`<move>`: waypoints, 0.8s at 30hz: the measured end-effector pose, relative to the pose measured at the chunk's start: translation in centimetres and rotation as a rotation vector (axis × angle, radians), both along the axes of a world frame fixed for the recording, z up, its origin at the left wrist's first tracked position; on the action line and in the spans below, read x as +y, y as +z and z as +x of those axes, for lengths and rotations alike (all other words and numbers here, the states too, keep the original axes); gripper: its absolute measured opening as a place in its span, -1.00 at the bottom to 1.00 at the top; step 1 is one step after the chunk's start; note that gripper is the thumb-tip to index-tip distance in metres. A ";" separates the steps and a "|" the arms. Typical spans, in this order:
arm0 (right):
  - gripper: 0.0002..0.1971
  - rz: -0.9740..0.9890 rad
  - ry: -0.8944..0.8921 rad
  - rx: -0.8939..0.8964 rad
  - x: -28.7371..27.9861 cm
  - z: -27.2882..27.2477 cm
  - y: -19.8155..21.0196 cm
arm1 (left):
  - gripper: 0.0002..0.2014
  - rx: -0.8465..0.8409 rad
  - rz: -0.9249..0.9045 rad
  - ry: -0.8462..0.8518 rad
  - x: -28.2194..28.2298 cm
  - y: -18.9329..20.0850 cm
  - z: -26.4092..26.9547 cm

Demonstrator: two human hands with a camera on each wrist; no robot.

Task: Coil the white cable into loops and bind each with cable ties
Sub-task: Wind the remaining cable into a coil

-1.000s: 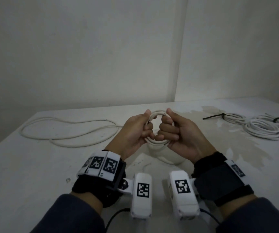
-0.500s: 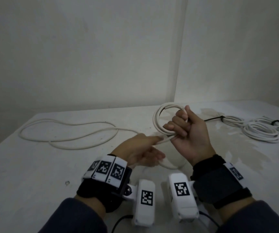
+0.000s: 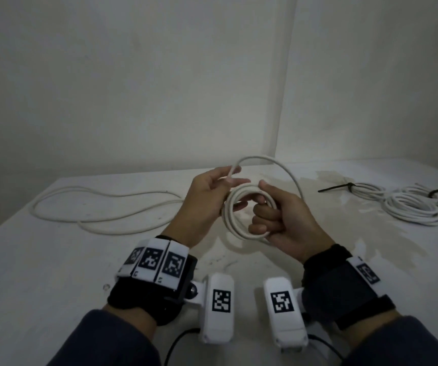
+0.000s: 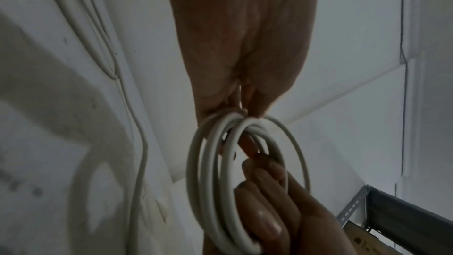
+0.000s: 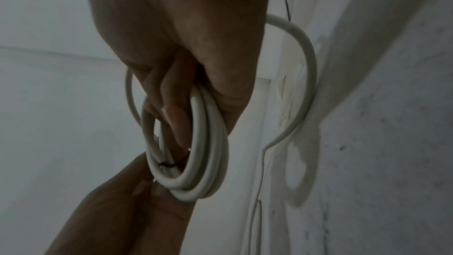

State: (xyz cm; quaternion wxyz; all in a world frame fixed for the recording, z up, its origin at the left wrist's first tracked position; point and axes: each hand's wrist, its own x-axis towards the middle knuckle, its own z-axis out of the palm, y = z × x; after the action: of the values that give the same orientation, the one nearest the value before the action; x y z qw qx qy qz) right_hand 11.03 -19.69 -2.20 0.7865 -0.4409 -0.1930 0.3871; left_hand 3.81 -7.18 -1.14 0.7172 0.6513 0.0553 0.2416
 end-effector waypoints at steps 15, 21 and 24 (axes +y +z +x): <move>-0.55 0.008 -0.152 -0.004 0.1 0.1 0.1 | -0.82 0.143 0.198 0.190 1.4 1.5 -0.5; -0.54 -0.025 -0.072 0.009 0.0 0.3 -0.3 | -0.80 0.190 0.359 0.168 1.4 1.1 -0.4; -0.53 -0.055 -0.015 -0.015 0.0 0.2 -0.3 | -0.82 0.146 0.443 0.179 1.0 0.8 -0.2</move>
State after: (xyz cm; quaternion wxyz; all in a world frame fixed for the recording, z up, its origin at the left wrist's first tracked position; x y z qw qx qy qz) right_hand 11.25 -19.65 -2.50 0.7755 -0.4665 -0.1849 0.3831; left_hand 3.58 -6.20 -0.30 0.5268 0.8009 0.1100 0.2626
